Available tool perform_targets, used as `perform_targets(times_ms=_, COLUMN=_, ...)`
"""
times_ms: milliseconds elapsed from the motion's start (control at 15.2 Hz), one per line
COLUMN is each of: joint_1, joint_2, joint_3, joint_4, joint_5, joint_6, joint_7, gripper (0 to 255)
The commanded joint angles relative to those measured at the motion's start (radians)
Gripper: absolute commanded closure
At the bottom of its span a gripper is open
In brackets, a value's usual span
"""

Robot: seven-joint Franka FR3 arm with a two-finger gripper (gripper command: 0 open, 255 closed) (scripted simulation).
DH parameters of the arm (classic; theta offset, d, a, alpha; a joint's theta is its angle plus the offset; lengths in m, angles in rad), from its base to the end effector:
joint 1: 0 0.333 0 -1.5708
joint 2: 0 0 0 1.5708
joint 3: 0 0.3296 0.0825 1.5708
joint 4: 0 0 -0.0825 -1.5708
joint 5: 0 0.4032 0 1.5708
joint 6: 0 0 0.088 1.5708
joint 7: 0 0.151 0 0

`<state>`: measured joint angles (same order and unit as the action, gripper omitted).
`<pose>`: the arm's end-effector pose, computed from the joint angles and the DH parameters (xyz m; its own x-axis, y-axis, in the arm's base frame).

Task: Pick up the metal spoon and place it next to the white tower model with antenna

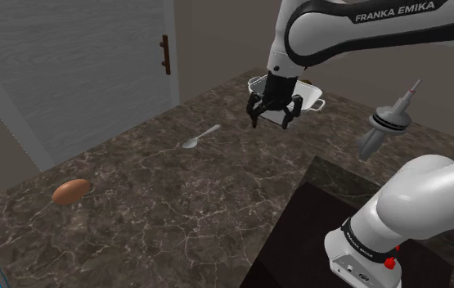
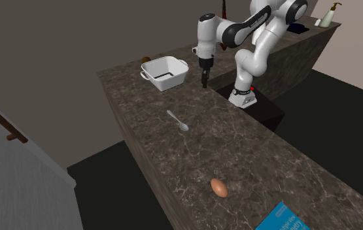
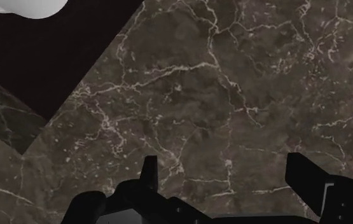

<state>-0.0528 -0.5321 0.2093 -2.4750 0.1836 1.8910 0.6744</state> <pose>0.3840 0.0812 0.4291 0.8155 -0.5722 -0.0873 -0.5753 -0.8179 -0.0132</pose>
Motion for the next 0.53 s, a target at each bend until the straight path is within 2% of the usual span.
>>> perform_targets(times_ms=0, joint_1=-0.013, joint_2=0.071, joint_3=0.027, joint_4=0.022, joint_5=0.024, joint_6=0.068, joint_7=0.083, gripper=0)
perform_targets(times_ms=462, joint_1=-0.049, joint_2=0.315, joint_3=0.112, joint_4=0.132, joint_5=0.055, joint_6=0.274, joint_7=0.369, gripper=0)
